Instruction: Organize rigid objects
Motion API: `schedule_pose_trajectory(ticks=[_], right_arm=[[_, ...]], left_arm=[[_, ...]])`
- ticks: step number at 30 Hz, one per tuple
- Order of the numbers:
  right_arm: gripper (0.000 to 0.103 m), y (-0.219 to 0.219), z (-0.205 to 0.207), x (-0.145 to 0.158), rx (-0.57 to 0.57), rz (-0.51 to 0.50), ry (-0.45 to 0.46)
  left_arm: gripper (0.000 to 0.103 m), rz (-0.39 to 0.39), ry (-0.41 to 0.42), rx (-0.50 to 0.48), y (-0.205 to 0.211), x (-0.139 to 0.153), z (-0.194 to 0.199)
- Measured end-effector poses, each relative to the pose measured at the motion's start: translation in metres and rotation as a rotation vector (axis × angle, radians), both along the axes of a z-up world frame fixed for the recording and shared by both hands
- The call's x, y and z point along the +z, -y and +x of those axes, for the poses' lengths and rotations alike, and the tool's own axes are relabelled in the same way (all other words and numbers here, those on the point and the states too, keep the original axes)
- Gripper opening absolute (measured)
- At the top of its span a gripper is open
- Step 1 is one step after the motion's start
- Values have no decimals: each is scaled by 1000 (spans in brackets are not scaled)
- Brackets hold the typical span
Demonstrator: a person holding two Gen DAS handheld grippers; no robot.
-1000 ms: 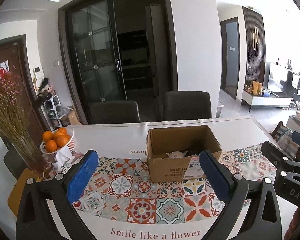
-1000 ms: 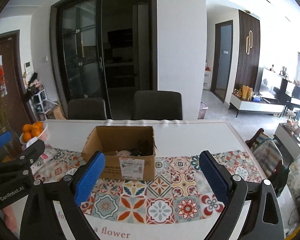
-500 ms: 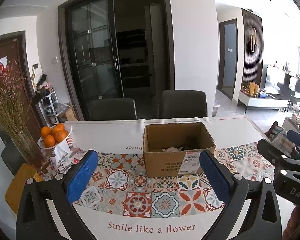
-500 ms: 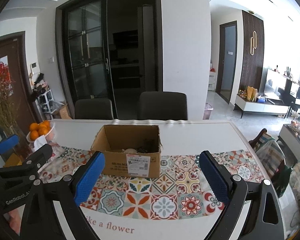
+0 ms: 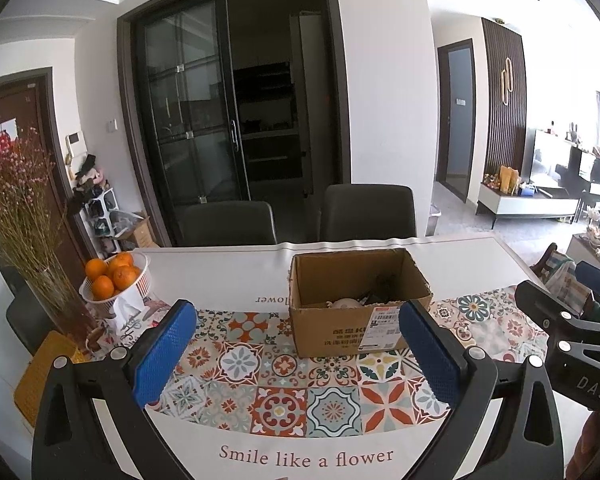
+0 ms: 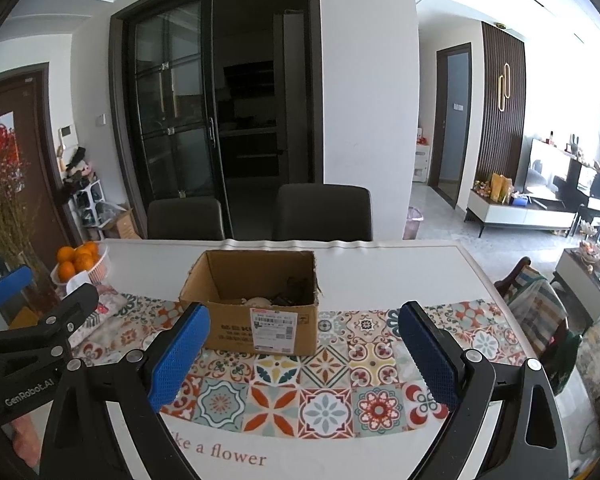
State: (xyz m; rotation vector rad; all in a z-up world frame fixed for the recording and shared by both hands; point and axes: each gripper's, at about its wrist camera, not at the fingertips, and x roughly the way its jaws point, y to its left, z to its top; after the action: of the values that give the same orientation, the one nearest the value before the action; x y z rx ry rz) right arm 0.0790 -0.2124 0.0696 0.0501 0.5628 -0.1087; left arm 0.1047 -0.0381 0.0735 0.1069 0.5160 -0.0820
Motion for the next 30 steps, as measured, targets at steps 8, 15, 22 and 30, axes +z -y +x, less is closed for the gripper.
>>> schedule_pose_trajectory(ticks=[8,15,22,30], right_arm=[[95,4,-3,0,-3,3,3],[95,4,-3,1,-3,5,3],[95,4,-4,2,-2,6,5],[95,4,-5,3,-3,6,4]], left_arm=[[103,-1,3,-2,1,1,0],[103,1,4,-4,2,2,-1],[103,2,5,-8,4,3,-2],[103,0,3,-9,4,3,-3]])
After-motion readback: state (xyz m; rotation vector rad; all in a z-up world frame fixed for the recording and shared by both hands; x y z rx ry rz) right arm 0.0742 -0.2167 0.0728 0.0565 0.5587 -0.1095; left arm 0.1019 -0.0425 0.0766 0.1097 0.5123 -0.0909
